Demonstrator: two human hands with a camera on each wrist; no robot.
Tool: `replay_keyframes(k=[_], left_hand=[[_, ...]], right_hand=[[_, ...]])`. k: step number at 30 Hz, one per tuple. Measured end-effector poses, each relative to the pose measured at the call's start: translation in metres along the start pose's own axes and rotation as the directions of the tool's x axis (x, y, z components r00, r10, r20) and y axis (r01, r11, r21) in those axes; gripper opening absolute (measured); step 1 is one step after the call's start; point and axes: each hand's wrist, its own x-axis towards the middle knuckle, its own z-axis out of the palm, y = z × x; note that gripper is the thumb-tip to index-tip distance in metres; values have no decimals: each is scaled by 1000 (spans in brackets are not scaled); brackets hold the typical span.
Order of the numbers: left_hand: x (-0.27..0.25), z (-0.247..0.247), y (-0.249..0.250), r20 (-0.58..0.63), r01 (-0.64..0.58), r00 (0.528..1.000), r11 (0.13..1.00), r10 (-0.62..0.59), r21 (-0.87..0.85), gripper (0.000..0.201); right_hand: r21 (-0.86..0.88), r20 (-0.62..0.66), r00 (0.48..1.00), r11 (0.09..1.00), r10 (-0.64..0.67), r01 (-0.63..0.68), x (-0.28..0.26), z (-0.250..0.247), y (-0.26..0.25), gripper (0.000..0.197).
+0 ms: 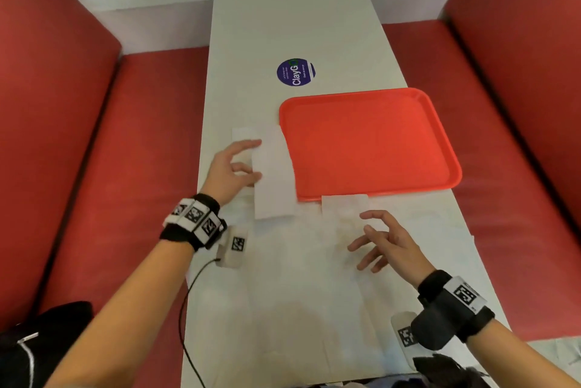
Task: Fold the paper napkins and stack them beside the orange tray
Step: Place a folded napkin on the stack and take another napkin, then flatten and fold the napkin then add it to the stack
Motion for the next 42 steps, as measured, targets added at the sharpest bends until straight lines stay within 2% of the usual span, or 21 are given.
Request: replay_keyframes(k=[3,6,12,15,17,22,29,32,34,36,38,42], left_hand=[[26,-18,18,-13,1,1000,998,-2,-66,64],[47,-34,14,-31,8,999,996,-11,-87,68],[83,-41,-36,42,138,989,981,-145,136,70],[96,-39,-62,40,245,965,950,-257,194,71],[101,-39,-77,22,276,957,929,-290,245,71],[103,-34,-97,-65,288,957,910,-281,298,67],[104,-33,-96,-35,238,969,878,-246,414,63],[93,-30,-84,-43,218,972,821,-230,528,60],[76,-26,-72,-75,183,982,780,-172,598,51],[50,-19,-60,-71,124,992,783,-102,609,40],[19,-9,-53,-8,50,998,806,-56,590,30],[-47,19,-51,118,-30,992,814,-47,580,21]], right_hand=[[-8,-26,1000,1000,-1,1,2,-4,1,21],[0,-66,998,1000,-1,1,4,-9,0,20],[-3,-105,994,1000,14,-14,9,-15,0,20],[-20,-111,994,1000,17,-20,11,-16,-1,19],[-24,-120,993,999,18,-21,12,-16,-3,19],[-26,-142,990,999,26,-30,13,-19,-5,18],[-52,-111,993,998,40,-46,13,-12,0,13],[-133,-72,997,991,26,-35,8,-5,8,8],[-207,-31,999,977,38,-44,5,1,16,8],[-262,13,998,964,56,-51,4,7,25,9],[-296,51,997,954,61,-43,2,14,31,9],[-350,104,994,937,42,-3,3,29,35,7]])
